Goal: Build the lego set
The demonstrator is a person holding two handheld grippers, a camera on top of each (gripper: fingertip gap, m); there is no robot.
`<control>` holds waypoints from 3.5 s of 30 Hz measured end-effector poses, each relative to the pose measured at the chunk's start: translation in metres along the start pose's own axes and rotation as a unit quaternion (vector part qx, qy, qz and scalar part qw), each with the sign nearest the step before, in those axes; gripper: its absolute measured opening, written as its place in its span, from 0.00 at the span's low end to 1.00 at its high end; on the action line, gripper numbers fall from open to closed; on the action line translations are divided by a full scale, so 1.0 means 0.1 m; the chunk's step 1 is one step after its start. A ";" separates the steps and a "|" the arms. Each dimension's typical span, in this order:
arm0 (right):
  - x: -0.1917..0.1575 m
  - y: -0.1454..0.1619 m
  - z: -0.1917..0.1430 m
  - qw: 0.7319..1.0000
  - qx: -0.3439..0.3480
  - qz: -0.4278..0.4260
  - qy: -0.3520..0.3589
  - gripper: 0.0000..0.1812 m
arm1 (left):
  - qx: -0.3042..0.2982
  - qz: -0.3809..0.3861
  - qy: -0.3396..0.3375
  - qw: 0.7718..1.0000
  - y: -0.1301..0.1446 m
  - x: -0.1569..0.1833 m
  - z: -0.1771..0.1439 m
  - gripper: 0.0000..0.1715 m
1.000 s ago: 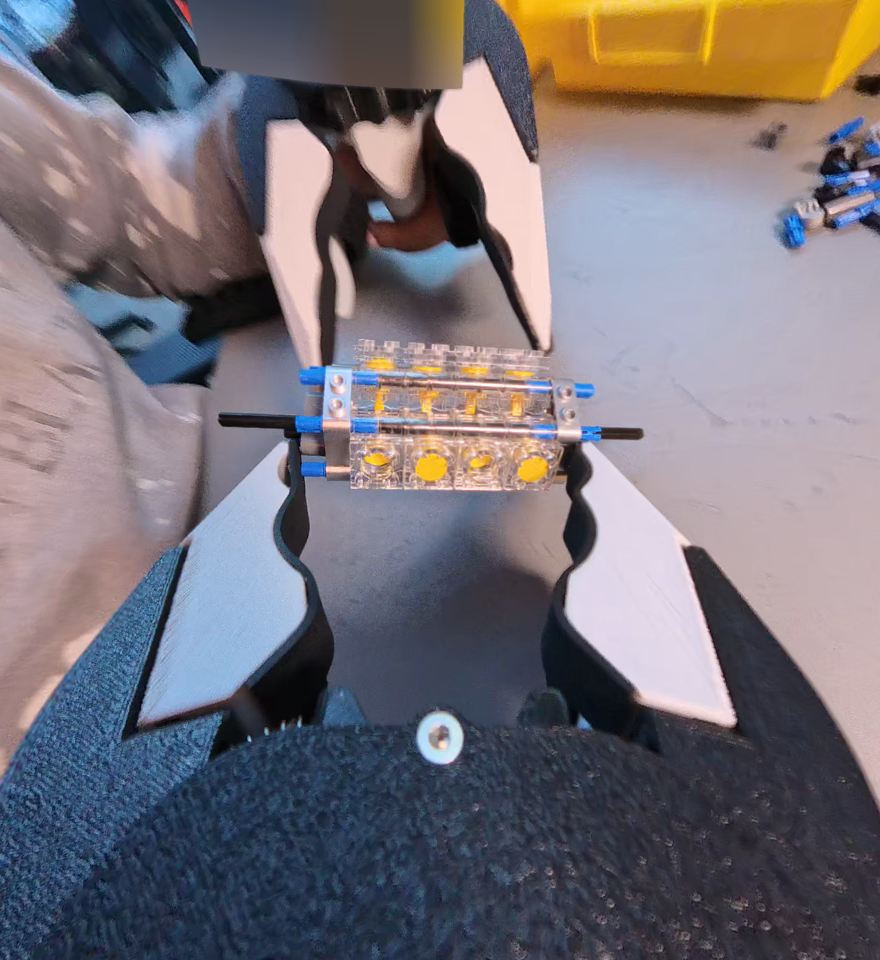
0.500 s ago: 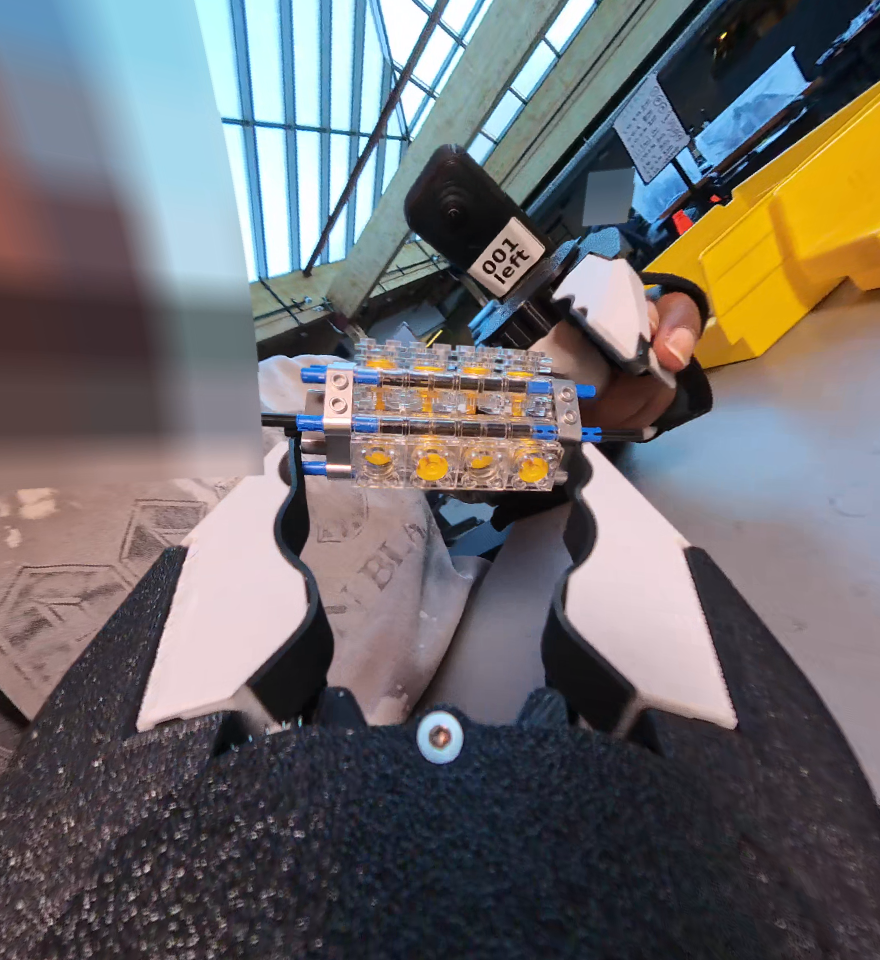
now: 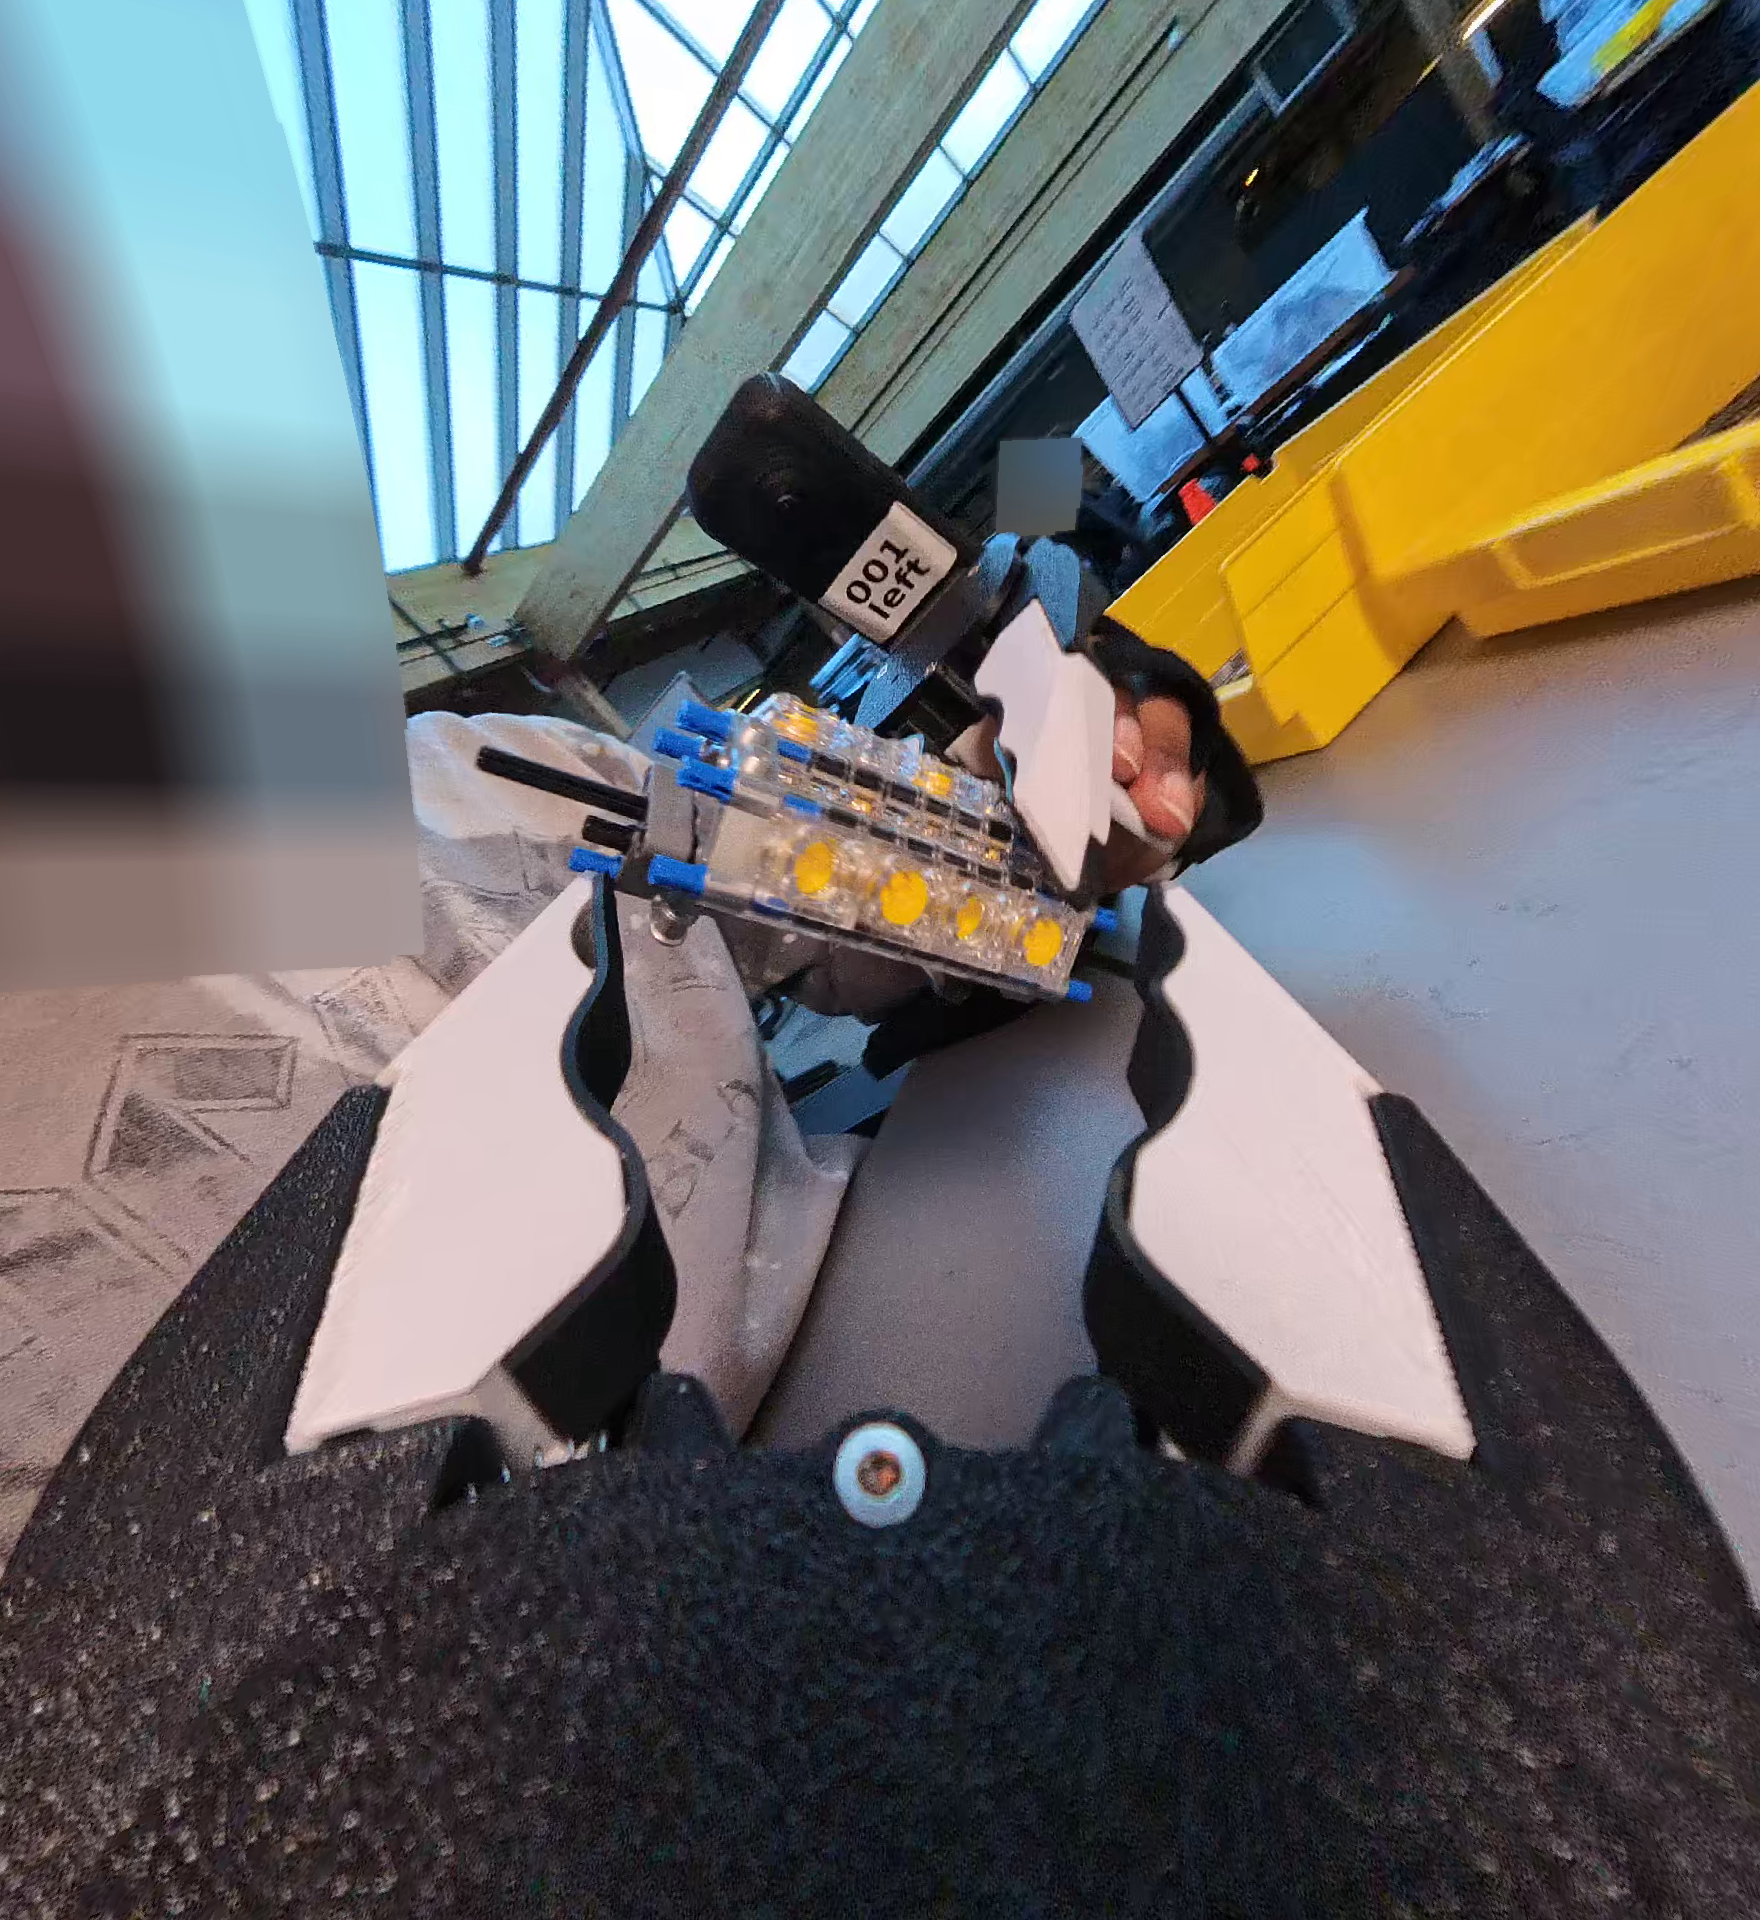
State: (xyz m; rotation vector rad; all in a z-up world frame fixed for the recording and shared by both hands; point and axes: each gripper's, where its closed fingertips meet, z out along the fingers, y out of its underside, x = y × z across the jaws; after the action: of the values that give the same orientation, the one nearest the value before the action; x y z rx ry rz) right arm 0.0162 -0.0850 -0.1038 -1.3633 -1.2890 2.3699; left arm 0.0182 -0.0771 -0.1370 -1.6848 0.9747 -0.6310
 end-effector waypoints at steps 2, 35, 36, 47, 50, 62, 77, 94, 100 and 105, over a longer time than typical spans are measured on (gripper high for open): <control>0.07 -0.08 -0.08 0.999 0.006 -0.031 0.043 0.51 | -0.008 -0.049 -0.008 0.999 0.06 -0.09 0.01 0.15; 0.88 -0.14 -0.37 0.780 -0.156 -0.421 0.435 0.08 | -0.081 -0.274 -0.037 0.958 0.48 -0.28 0.11 0.20; 0.88 -0.14 -0.36 0.780 -0.155 -0.422 0.435 0.08 | -0.082 -0.271 -0.038 0.958 0.48 -0.28 0.11 0.20; 0.76 -0.20 -0.32 0.760 -0.123 -0.477 0.424 0.11 | -0.095 -0.169 -0.108 0.975 0.39 -0.34 0.07 0.17; 0.76 -0.20 -0.32 0.755 -0.124 -0.483 0.427 0.11 | -0.091 -0.169 -0.106 0.976 0.40 -0.35 0.07 0.17; 0.76 -0.18 -0.33 0.714 -0.150 -0.518 0.446 0.11 | -0.044 -0.222 -0.034 0.973 0.44 -0.33 0.13 0.16; 0.67 0.06 -0.23 0.696 -0.240 -0.529 0.423 0.09 | -0.030 -0.333 0.081 0.939 0.44 -0.10 0.26 0.16; 0.71 0.46 -0.16 0.760 -0.331 -0.444 0.341 0.09 | -0.095 0.054 0.021 0.994 0.44 -0.06 0.02 0.11; 0.69 0.52 -0.11 0.777 -0.321 -0.437 0.321 0.09 | -0.105 0.074 0.042 0.991 0.48 0.00 -0.02 0.09; 0.66 0.60 -0.04 0.789 -0.322 -0.428 0.301 0.07 | -0.148 0.108 0.056 0.982 0.67 0.07 0.01 0.08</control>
State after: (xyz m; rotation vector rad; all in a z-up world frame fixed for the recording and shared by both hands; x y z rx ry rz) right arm -0.0020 -0.0885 -0.1912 -1.0990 -1.9610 0.8215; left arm 0.0028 -0.0906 -0.2011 -1.7816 1.3651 -0.4564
